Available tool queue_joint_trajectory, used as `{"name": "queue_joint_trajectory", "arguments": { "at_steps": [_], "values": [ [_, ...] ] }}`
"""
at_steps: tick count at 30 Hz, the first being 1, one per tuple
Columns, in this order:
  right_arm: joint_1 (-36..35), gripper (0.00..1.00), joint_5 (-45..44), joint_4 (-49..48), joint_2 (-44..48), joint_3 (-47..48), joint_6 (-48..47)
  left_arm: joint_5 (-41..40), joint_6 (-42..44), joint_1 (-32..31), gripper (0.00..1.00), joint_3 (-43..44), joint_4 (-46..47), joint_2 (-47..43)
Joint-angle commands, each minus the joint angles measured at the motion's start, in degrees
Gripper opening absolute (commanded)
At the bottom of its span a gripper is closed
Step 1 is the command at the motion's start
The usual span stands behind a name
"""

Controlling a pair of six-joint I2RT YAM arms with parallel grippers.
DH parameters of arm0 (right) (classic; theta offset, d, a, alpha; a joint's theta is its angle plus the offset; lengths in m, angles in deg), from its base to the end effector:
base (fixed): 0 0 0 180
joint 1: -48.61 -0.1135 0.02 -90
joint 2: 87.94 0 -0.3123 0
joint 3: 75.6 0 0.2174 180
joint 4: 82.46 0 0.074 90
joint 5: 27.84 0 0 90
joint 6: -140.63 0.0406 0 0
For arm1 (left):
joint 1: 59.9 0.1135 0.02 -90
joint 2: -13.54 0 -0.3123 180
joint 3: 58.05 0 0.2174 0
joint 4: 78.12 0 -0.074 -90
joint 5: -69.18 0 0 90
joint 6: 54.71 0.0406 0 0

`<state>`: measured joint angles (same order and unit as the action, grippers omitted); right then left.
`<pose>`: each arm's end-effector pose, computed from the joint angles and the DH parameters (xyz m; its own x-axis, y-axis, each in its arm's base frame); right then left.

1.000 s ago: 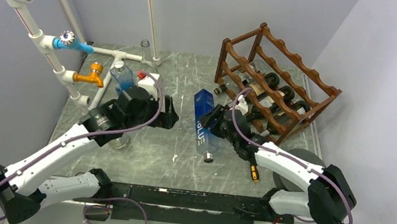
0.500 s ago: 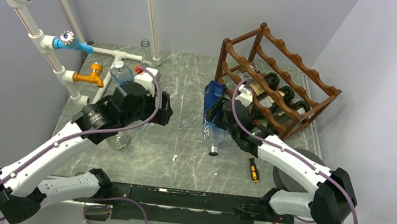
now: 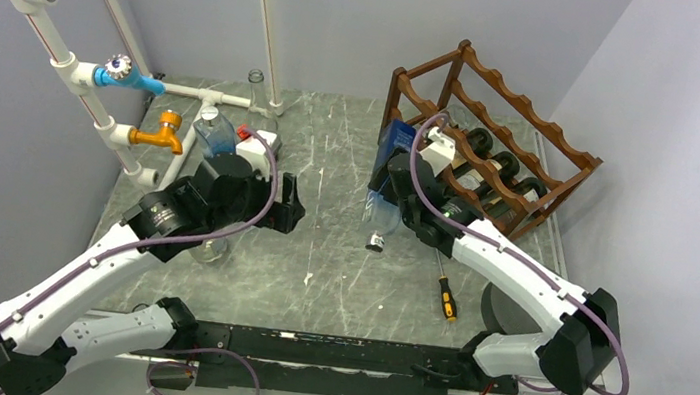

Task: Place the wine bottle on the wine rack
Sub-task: Place the wine bottle in the wine rack.

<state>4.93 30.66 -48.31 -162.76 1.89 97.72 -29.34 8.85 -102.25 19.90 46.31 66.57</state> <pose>0.1940 0.1559 0.3683 -0.4524 0.4315 -0.7805 0.0951 0.8935 0.4389 0.0983 -0.0815 0.3964 -0.5921 -0.0562 -0.8039 0.3444 0.8842 -0.3154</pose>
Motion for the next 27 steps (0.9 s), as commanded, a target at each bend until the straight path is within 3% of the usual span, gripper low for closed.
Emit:
{"name": "queue_joint_trajectory", "arguments": {
  "at_steps": [1,12,27],
  "values": [
    [0.1,0.0,-8.26,-3.17,1.1,6.62,1.75,2.45,-1.81,0.07,0.99,-0.89,1.76,-0.72],
    [0.13,0.0,-14.01,1.18,1.62,6.2,3.72,8.35,-2.61,0.01,0.99,0.0,3.74,2.61],
    [0.73,0.0,-20.02,4.03,0.17,8.28,4.37,24.96,-2.0,-0.01,0.97,-3.64,16.08,5.99]
  ]
}}
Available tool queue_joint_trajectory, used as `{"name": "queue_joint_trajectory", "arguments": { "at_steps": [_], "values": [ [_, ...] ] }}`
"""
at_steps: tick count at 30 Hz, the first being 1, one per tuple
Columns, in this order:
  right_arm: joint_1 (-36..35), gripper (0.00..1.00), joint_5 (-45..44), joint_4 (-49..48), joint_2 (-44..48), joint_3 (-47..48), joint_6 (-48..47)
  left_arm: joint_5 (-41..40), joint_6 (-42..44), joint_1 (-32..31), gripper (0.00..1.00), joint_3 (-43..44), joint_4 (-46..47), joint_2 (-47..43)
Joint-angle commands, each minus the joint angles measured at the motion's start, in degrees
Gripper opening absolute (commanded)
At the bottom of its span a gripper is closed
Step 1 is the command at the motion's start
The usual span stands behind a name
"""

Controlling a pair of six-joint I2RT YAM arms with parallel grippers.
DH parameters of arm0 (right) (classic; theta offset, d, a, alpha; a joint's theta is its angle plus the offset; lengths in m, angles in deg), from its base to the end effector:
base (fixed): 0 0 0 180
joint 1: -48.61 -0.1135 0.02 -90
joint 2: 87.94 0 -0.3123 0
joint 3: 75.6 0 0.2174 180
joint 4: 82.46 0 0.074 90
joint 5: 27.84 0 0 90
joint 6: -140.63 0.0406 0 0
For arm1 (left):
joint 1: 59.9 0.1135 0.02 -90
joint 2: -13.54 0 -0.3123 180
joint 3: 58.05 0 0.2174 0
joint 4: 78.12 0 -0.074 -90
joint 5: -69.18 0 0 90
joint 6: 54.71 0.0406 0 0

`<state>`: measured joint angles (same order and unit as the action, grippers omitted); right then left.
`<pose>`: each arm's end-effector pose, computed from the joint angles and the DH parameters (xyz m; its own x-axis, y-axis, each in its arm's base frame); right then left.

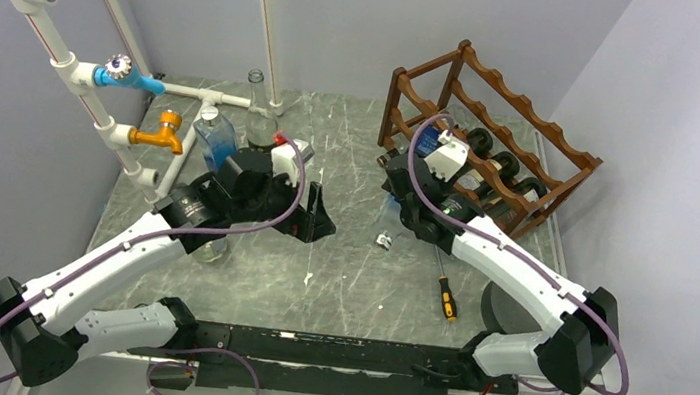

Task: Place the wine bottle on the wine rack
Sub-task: Place the wine bottle in the wine rack.

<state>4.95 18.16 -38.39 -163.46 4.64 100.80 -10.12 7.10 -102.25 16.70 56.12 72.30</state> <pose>0.1919 0.1442 0.3683 -0.3767 0.4041 -0.8335 0.2831 0.9070 0.3117 0.1175 -0.1173 0.3839 -0.6924 0.0030 -0.7215 0.5151 0.7024 -0.4913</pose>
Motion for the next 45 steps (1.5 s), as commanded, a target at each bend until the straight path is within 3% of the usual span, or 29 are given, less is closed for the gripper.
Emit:
{"name": "queue_joint_trajectory", "arguments": {
  "at_steps": [1,19,31,41,45],
  "values": [
    [0.88,0.0,-7.75,-5.97,0.68,5.49,1.45,6.42,-0.36,-0.01,0.96,-0.59,6.94,0.42],
    [5.93,0.0,-6.84,-12.15,-2.75,3.06,2.64,7.0,-0.99,-0.01,0.75,-3.44,13.73,4.13],
    [9.49,0.0,-4.37,-16.97,-9.61,5.1,2.6,4.41,0.38,-0.01,0.75,-0.13,13.5,8.17],
    [12.24,0.0,-0.62,-16.72,-12.2,5.45,7.61,-3.37,1.88,0.07,0.63,3.29,14.2,13.26],
    [13.0,0.0,1.34,-17.86,-12.41,4.63,8.31,-2.79,4.42,0.04,0.64,5.47,15.82,16.17]
  ]
}}
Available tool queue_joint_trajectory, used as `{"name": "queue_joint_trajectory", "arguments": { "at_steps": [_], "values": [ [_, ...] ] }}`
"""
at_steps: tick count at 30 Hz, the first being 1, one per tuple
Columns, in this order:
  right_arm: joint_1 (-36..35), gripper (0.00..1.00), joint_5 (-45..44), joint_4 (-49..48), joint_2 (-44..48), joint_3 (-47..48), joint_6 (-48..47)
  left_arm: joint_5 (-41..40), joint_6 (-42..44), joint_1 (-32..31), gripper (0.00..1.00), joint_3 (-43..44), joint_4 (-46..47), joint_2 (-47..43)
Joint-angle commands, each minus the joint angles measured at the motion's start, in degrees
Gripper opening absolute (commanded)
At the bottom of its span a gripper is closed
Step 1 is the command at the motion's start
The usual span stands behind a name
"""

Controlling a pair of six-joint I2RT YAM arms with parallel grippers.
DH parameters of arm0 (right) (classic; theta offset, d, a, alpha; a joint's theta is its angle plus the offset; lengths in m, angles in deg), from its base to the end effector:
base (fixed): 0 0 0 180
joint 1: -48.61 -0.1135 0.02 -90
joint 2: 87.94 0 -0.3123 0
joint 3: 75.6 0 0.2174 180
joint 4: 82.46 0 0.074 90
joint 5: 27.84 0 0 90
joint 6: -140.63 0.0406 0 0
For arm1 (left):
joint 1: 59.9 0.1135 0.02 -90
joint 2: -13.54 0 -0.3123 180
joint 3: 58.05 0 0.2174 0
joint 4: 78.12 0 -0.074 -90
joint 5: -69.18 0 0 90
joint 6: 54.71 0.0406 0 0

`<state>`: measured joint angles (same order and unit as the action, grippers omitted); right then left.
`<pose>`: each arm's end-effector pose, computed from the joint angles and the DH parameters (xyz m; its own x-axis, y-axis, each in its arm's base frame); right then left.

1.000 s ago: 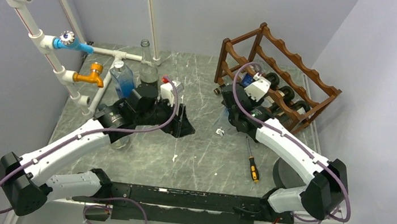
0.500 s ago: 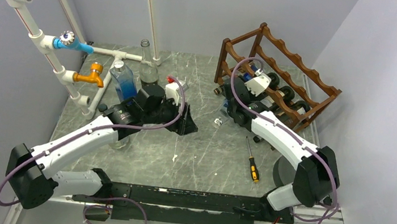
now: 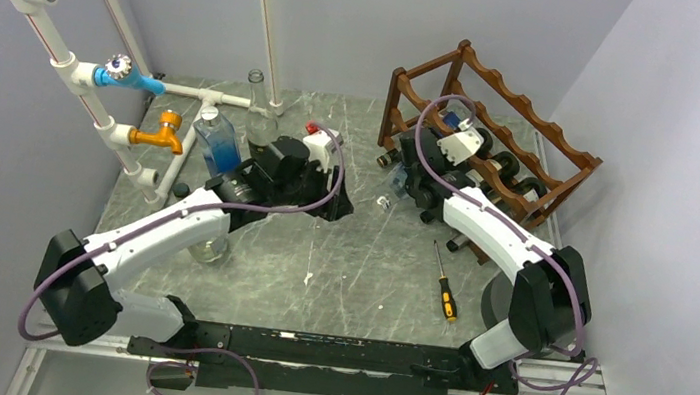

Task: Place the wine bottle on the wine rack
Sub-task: Place the wine bottle in the wine rack.

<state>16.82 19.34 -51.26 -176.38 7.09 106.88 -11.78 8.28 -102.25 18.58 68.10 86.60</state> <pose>0.2787 0.1402 0.3415 -0.2213 0.5804 -0.7837 0.4667 0.7687 0.4375 0.1765 -0.1695 0.3684 -0.6790 0.0121 -0.7340 0.5132 0.7227 -0.4629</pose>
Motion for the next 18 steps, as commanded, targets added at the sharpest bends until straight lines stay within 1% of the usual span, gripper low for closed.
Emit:
{"name": "queue_joint_trajectory", "arguments": {
  "at_steps": [1,3,6,11,14,16,18],
  "values": [
    [1.26,0.0,0.8,-6.05,0.49,1.7,1.86,0.42,4.14,0.01,0.65,3.85,4.58,2.76],
    [1.45,0.0,1.56,-7.48,0.57,1.07,1.68,2.76,5.31,0.05,0.65,5.63,4.47,4.83],
    [1.62,0.0,2.01,-6.82,0.17,1.43,2.87,5.02,6.55,0.01,0.66,8.36,3.46,7.98],
    [1.83,0.0,2.71,-8.96,0.73,-0.31,3.39,8.27,6.51,0.04,0.67,14.79,-1.38,14.35],
    [1.82,0.0,2.18,-8.69,0.56,-0.58,3.83,11.47,4.38,-0.09,0.69,14.57,1.91,15.66],
    [1.82,0.0,1.89,-8.41,0.55,-0.65,3.83,11.34,2.18,-0.09,0.72,13.32,4.89,15.99],
    [1.82,0.0,1.95,-8.81,0.86,-1.11,3.65,10.63,0.31,0.02,0.73,13.08,5.99,16.9]
  ]
}}
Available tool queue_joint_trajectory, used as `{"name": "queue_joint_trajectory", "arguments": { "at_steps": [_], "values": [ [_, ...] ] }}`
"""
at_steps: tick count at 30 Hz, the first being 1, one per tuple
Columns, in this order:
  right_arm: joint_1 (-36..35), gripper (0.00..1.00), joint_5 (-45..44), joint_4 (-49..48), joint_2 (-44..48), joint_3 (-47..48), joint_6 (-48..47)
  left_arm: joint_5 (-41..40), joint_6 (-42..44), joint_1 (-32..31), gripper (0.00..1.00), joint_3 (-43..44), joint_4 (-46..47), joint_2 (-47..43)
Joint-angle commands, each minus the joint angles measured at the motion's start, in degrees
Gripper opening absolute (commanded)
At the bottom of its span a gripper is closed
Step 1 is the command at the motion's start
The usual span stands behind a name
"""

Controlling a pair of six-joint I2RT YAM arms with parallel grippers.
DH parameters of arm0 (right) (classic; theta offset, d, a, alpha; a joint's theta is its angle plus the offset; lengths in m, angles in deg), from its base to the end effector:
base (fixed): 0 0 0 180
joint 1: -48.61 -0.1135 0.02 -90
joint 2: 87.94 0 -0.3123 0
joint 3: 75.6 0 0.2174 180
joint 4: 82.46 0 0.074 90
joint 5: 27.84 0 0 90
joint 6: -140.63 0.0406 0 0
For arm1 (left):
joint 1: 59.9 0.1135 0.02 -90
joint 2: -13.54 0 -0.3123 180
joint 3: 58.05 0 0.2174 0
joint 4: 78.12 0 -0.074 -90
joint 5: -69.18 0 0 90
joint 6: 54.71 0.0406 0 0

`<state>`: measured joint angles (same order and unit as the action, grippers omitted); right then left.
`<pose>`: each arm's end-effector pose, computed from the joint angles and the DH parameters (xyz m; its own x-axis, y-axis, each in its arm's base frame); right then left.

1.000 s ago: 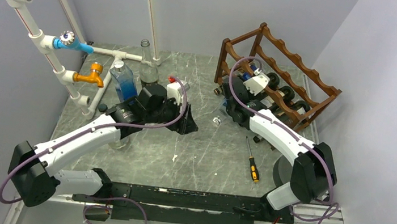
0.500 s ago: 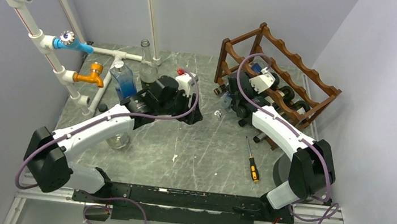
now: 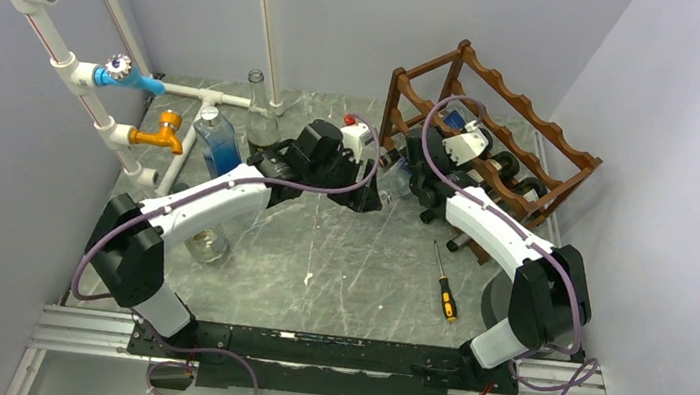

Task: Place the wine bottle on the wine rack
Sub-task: Place the wine bottle in the wine rack.

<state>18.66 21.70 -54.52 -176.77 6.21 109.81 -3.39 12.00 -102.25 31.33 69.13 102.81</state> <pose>0.2864 0.1346 0.3391 -0.1849 0.6476 -0.7392 0.4678 0.7195 0.5133 0.2345 -0.2302 0.3654 -0.6940 0.1221 -0.7096 0.6040 0.6352 -0.4813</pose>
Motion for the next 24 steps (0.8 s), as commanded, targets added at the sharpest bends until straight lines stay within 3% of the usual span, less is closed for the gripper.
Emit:
{"name": "queue_joint_trajectory", "arguments": {
  "at_steps": [1,7,15,21,24],
  "values": [
    [-0.02,0.0,-0.4,-5.82,1.39,-0.52,0.64,2.67,-3.89,0.07,0.74,0.79,4.94,1.45],
    [0.01,0.0,-0.92,-6.14,1.89,-0.76,-1.26,5.41,-4.63,0.02,0.73,1.53,6.64,3.63],
    [0.02,0.0,1.04,-5.4,2.23,-0.63,0.66,3.9,-3.52,0.02,0.62,3.53,6.76,7.21],
    [-0.02,0.0,-0.72,-4.11,1.07,0.16,-1.34,6.08,-2.84,-0.01,0.61,9.45,2.78,12.69],
    [-0.02,0.0,-0.48,-3.96,0.7,0.33,-2.14,6.19,-1.95,0.17,0.47,11.31,1.93,13.88]
  ]
}}
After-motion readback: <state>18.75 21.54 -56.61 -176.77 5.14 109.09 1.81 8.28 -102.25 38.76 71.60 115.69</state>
